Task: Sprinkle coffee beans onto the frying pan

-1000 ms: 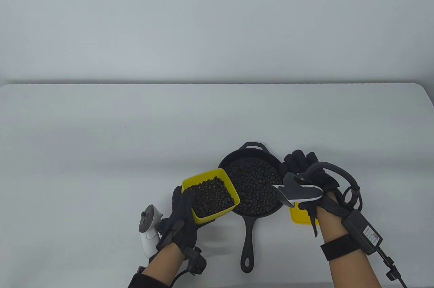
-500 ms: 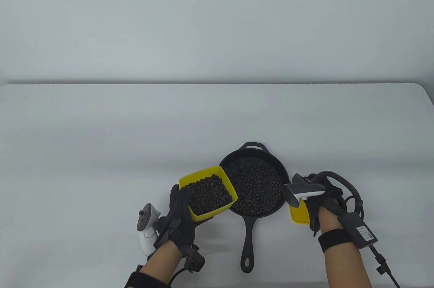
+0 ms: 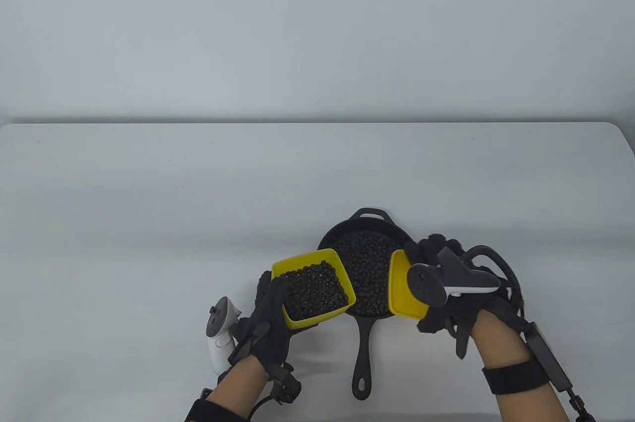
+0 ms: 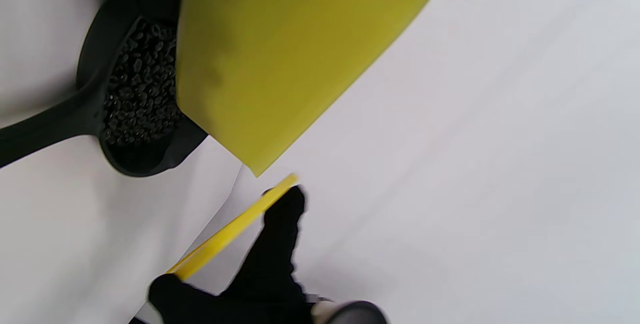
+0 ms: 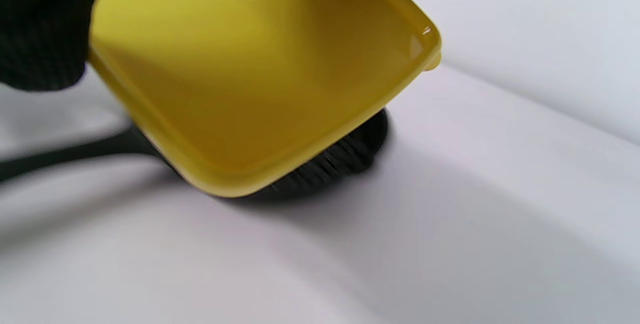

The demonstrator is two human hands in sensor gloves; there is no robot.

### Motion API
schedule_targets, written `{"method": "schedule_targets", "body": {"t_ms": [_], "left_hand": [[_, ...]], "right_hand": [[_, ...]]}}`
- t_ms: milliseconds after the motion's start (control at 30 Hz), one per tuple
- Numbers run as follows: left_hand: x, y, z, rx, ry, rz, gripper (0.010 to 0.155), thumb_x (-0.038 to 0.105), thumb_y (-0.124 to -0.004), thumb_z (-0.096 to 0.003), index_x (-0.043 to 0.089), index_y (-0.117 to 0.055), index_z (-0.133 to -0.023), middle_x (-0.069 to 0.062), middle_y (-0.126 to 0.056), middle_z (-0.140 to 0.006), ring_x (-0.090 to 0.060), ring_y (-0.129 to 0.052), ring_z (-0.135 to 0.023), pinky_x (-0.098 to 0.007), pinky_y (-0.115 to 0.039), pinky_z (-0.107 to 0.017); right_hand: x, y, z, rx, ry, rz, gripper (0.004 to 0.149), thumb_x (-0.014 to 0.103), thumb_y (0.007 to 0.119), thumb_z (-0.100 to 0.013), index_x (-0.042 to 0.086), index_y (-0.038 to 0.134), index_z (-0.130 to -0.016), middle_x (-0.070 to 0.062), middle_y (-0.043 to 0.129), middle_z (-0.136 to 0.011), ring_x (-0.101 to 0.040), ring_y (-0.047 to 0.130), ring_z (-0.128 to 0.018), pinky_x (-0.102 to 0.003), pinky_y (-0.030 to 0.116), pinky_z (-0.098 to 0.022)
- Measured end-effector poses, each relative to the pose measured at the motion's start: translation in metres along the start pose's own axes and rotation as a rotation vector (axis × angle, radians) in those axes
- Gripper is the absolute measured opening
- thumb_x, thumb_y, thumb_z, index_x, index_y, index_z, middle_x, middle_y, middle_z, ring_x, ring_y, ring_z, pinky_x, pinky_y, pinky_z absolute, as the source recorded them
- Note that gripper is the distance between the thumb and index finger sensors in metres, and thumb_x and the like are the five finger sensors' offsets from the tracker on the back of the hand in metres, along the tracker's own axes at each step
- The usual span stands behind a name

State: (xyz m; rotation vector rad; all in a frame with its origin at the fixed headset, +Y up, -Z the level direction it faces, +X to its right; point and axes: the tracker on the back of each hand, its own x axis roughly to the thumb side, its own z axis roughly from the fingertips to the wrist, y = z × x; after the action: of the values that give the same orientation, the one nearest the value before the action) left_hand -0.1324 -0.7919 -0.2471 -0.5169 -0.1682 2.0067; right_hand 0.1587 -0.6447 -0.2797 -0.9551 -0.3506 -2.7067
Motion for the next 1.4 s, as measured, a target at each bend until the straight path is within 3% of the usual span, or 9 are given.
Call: {"method": "schedule_targets", "body": {"t_ms": [200,467,600,700,833,933,1033,1200,1400], "left_hand": [[-0.005,-0.014,-0.004,-0.149,-0.013,0.027,0.077,0.071,-0.056,-0.0593,0.049,0.002,-0.106,-0.022,-0.039,-0.104,-0.046,-0.07,-0.088,-0.048,-0.073,-0.064],[-0.004,-0.02,-0.003,-0.189,-0.057,0.111,0.091,0.09,-0.044,-0.0416,0.044,-0.011,-0.113,-0.021,-0.046,-0.103,-0.047,-0.074,-0.083,-0.048,-0.075,-0.06],[0.005,-0.012,-0.003,-0.183,-0.055,0.026,0.091,0.084,-0.061,-0.0517,0.043,-0.005,-0.111,-0.019,-0.044,-0.106,-0.044,-0.074,-0.086,-0.046,-0.076,-0.063],[0.003,-0.012,-0.001,-0.164,-0.041,0.03,0.089,0.082,-0.06,-0.0538,0.043,-0.002,-0.11,-0.019,-0.042,-0.106,-0.045,-0.072,-0.088,-0.046,-0.075,-0.065],[-0.003,-0.01,-0.001,-0.093,-0.012,0.059,0.089,0.082,-0.059,-0.0532,0.043,-0.001,-0.109,-0.018,-0.04,-0.107,-0.044,-0.071,-0.089,-0.046,-0.074,-0.066],[-0.002,-0.006,-0.001,-0.08,-0.031,0.055,0.09,0.083,-0.058,-0.0523,0.044,0.0,-0.108,-0.017,-0.039,-0.107,-0.042,-0.071,-0.091,-0.045,-0.074,-0.067],[-0.002,-0.004,-0.004,-0.093,-0.062,0.073,0.089,0.083,-0.059,-0.0514,0.046,0.0,-0.108,-0.015,-0.039,-0.108,-0.041,-0.071,-0.092,-0.044,-0.075,-0.068],[-0.003,-0.006,-0.007,-0.149,-0.089,0.106,0.09,0.082,-0.061,-0.0509,0.048,0.0,-0.108,-0.011,-0.033,-0.113,-0.041,-0.07,-0.094,-0.044,-0.073,-0.07],[-0.006,-0.003,-0.008,-0.161,-0.072,0.117,0.093,0.082,-0.06,-0.0508,0.046,0.006,-0.106,-0.011,-0.019,-0.117,-0.041,-0.066,-0.095,-0.045,-0.071,-0.071]], "right_hand": [[0.059,-0.032,-0.02,-0.129,-0.211,-0.145,0.131,0.077,0.082,-0.032,0.002,0.005,-0.106,-0.032,0.018,-0.109,-0.062,0.033,-0.102,-0.066,0.037,-0.072],[0.078,-0.04,-0.036,-0.206,-0.29,-0.348,0.125,0.075,0.081,-0.038,0.007,0.007,-0.111,-0.033,0.012,-0.109,-0.064,0.024,-0.098,-0.074,0.025,-0.067],[0.078,-0.037,-0.039,-0.254,-0.279,-0.329,0.119,0.075,0.079,-0.039,0.01,0.012,-0.112,-0.028,0.011,-0.112,-0.061,0.019,-0.101,-0.072,0.023,-0.068],[0.076,-0.033,-0.034,-0.337,-0.222,-0.336,0.113,0.08,0.068,-0.043,0.015,0.008,-0.113,-0.018,-0.013,-0.106,-0.069,0.017,-0.098,-0.078,0.032,-0.064],[0.062,-0.015,-0.022,-0.465,-0.046,-0.457,0.102,0.082,0.049,-0.051,0.018,-0.009,-0.106,-0.013,-0.029,-0.094,-0.076,0.025,-0.093,-0.075,0.057,-0.057],[0.047,0.011,-0.014,-0.497,0.114,-0.587,0.097,0.085,0.04,-0.052,0.022,-0.02,-0.097,-0.021,-0.027,-0.091,-0.073,0.059,-0.082,-0.052,0.084,-0.037],[0.038,0.044,-0.015,-0.515,0.168,-0.851,0.094,0.084,0.037,-0.054,0.021,-0.018,-0.096,-0.03,-0.02,-0.091,-0.065,0.081,-0.064,-0.039,0.091,-0.027],[0.048,0.08,-0.033,-0.494,0.019,-1.438,0.095,0.078,0.046,-0.058,0.021,-0.022,-0.092,-0.033,-0.017,-0.09,-0.054,0.09,-0.056,-0.033,0.092,-0.025],[0.066,0.094,-0.045,-0.38,-0.171,-1.552,0.087,0.062,0.044,-0.063,0.021,-0.028,-0.088,-0.028,-0.024,-0.088,-0.037,0.088,-0.058,-0.029,0.088,-0.034]]}}
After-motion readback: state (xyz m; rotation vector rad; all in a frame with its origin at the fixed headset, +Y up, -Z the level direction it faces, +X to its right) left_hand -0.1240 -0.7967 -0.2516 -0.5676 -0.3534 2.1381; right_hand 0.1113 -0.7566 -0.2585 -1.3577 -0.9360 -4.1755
